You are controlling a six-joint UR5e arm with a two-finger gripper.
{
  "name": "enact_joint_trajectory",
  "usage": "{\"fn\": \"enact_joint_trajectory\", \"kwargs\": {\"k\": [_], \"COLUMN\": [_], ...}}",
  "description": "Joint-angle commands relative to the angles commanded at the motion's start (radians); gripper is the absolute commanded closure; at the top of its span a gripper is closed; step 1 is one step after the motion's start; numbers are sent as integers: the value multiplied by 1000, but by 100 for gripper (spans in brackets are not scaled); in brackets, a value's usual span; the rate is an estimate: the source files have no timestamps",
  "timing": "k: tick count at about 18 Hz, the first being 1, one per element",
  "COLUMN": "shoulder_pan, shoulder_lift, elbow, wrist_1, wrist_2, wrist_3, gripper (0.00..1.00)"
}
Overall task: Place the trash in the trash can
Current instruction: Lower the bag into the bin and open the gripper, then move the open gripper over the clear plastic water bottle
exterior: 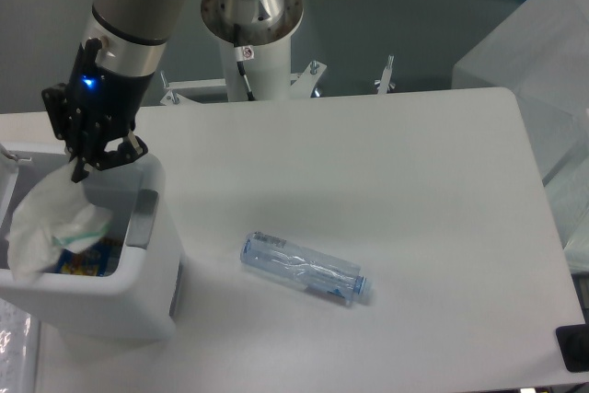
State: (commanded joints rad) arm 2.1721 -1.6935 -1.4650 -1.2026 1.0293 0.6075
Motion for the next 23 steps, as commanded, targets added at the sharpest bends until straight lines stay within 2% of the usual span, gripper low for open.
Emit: {"fn": "enact_joint_trajectory", "kwargs": {"k": [5,7,13,16,18,21,23], "shoulder_pan": [3,21,245,349,391,416,416], "shoulder_lift": [6,5,11,0,-3,-23,-64], "elbow": [-8,-6,-17,-46,-80,-92,-91], "wrist_1": [-2,-5,-11,-11,-2,12,47], "wrist_2": [6,8,9,9,8,21,104], "wrist_3": [-6,-14,-241,-374,-417,-524,-601], "gripper": [4,1,0,0,0,0,0]}}
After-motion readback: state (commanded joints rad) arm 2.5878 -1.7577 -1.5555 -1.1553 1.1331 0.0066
